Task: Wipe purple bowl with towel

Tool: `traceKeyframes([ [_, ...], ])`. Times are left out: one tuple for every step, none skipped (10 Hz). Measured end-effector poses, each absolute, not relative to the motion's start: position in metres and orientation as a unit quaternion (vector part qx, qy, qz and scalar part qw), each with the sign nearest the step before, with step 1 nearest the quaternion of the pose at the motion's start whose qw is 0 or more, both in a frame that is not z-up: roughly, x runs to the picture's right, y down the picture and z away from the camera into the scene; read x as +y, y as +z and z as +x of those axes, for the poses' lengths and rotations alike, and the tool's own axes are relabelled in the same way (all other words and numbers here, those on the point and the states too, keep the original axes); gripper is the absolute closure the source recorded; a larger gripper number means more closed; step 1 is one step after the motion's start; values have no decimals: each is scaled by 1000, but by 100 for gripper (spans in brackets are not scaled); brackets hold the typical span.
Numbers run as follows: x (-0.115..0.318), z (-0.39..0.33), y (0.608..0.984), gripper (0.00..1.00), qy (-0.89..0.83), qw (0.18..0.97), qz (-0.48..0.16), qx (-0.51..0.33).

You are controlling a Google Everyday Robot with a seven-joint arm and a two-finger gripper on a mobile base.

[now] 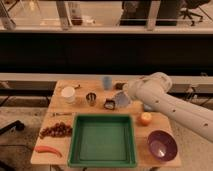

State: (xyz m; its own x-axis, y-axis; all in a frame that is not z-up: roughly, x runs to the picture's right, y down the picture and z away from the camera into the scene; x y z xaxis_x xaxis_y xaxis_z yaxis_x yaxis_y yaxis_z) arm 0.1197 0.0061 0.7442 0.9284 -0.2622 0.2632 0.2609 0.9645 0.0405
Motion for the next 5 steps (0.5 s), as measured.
traceKeyframes([
  [17, 122, 750, 96, -109, 982, -17, -153],
  [28, 124, 754, 96, -87, 981, -35, -167],
  [34, 124, 753, 96, -76, 980, -47, -175],
  [41, 123, 751, 96, -70, 979, -54, -181],
  [45, 120, 745, 96, -70, 980, -58, -179],
])
